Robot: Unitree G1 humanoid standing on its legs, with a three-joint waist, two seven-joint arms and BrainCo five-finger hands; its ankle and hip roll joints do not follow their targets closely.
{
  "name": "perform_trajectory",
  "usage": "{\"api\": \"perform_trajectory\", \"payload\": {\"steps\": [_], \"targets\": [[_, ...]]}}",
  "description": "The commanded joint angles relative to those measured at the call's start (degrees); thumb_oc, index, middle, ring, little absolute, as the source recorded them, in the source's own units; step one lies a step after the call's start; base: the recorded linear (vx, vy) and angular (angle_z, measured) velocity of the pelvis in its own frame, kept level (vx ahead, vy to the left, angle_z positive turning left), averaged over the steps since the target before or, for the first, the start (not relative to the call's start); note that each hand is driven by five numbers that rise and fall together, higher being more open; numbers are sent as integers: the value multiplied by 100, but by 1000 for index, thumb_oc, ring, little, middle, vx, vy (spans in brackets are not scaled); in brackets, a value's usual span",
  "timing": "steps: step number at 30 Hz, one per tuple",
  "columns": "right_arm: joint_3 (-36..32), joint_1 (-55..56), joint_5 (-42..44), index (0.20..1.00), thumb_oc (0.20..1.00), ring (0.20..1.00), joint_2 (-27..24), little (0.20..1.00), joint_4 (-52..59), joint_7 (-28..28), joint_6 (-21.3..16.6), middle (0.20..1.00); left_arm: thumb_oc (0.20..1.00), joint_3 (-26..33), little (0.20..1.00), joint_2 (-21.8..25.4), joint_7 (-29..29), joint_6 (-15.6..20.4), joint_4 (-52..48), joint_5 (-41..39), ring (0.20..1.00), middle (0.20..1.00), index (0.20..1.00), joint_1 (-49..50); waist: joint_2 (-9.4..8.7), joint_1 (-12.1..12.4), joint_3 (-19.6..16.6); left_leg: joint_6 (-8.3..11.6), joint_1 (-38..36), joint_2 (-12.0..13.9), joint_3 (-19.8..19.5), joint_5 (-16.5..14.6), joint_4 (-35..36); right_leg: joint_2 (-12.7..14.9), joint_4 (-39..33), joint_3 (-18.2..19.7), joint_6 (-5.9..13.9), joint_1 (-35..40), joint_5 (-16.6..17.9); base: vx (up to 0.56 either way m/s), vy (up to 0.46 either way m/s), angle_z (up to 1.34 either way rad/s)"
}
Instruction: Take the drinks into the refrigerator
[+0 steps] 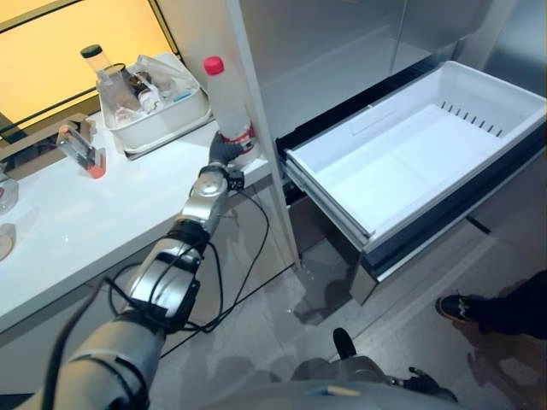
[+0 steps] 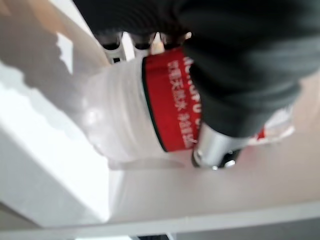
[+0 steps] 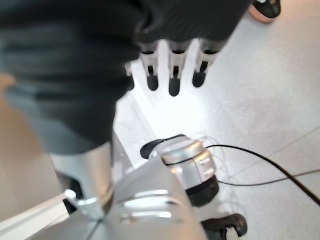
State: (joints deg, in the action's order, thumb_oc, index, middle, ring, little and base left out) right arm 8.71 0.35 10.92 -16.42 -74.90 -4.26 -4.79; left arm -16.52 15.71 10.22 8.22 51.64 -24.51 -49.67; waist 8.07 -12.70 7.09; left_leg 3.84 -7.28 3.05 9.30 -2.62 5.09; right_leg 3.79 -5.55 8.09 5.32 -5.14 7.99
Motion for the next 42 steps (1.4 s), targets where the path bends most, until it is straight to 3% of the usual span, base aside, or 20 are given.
{"api": "perform_trajectory", "payload": {"steps": [1, 4, 10, 12, 14, 21, 23, 28, 32, 42], "targets": [[37, -132, 104, 1000, 1000, 1000, 34, 1000, -178, -67, -179, 1000, 200, -15, 200, -435, -86, 303, -276, -33, 200, 200, 200, -243, -201, -99, 10, -168, 92, -181, -217, -82, -17, 61, 91, -257, 129, 460, -400, -27, -18, 3], [28, -164, 123, 1000, 1000, 1000, 61, 1000, -178, -81, -175, 1000, 200, 12, 200, -424, -67, 352, -590, -105, 200, 200, 200, -42, -223, -55, 20, -170, 112, -185, -253, -77, -20, 63, 88, -288, 126, 462, -402, -11, -4, 2], [-403, -200, 469, 1000, 1000, 1000, 169, 1000, -85, -89, -258, 1000, 200, 128, 200, 94, -419, 570, -2730, -182, 200, 200, 200, 1522, -322, 193, 112, -184, 199, -197, -365, -58, -61, 88, 94, -393, 113, 449, -398, -48, -8, 6], [-486, -190, 532, 1000, 1000, 1000, 177, 1000, -79, -79, -271, 1000, 200, 181, 200, 161, -515, 572, -3035, -262, 200, 200, 200, 1825, -335, 226, 119, -186, 208, -199, -377, -59, -67, 93, 94, -403, 113, 442, -397, -37, 1, 3], [-864, -143, 892, 1000, 1000, 1000, 168, 1000, -24, -74, -365, 1000, 200, 347, 200, 337, -785, 645, -3931, -419, 200, 200, 200, 2690, -367, 318, 161, -197, 221, -207, -397, -69, -86, 100, 105, -419, 116, 444, -399, -15, 3, 2], [-1648, 184, 1603, 1000, 1000, 1000, 23, 1000, 637, -131, -670, 1000, 200, 619, 200, 532, -1317, 693, -5250, -763, 200, 200, 200, 4182, -431, 387, 159, -234, 203, -219, -408, -124, -102, 117, 128, -408, 118, 449, -416, 0, 0, 0], [-2169, 347, 1962, 1000, 1000, 1000, -134, 1000, 1293, -252, -911, 1000, 200, 681, 200, 653, -1517, 685, -5612, -742, 200, 200, 200, 4618, -447, 359, 137, -262, 208, -240, -398, -169, -130, 131, 141, -381, 134, 431, -415, 0, 0, 0], [-2599, 408, 1944, 1000, 1000, 1000, -399, 1000, 2244, -535, -1168, 1000, 200, 666, 200, 713, -1730, 626, -5856, -812, 200, 200, 200, 4958, -485, 350, 118, -292, 238, -259, -374, -166, -174, 157, 179, -339, 141, 382, -374, -13, 3, 0], [-3022, 527, 1513, 1000, 1000, 1000, -516, 1000, 4108, -1031, -1512, 1000, 200, 714, 200, 613, -1811, 555, -5921, -734, 200, 200, 200, 5167, -485, 301, 78, -321, 194, -263, -364, -207, -178, 167, 216, -296, 148, 389, -398, 6, 8, -1], [-3089, 677, 678, 1000, 1000, 1000, -141, 1000, 7227, -1115, -1755, 1000, 200, 988, 200, 432, -1599, 580, -5776, -269, 200, 200, 200, 5220, -558, 321, -60, -332, 108, -241, -375, -223, -142, 150, 250, -297, 136, 428, -445, 5, 3, -1]]}}
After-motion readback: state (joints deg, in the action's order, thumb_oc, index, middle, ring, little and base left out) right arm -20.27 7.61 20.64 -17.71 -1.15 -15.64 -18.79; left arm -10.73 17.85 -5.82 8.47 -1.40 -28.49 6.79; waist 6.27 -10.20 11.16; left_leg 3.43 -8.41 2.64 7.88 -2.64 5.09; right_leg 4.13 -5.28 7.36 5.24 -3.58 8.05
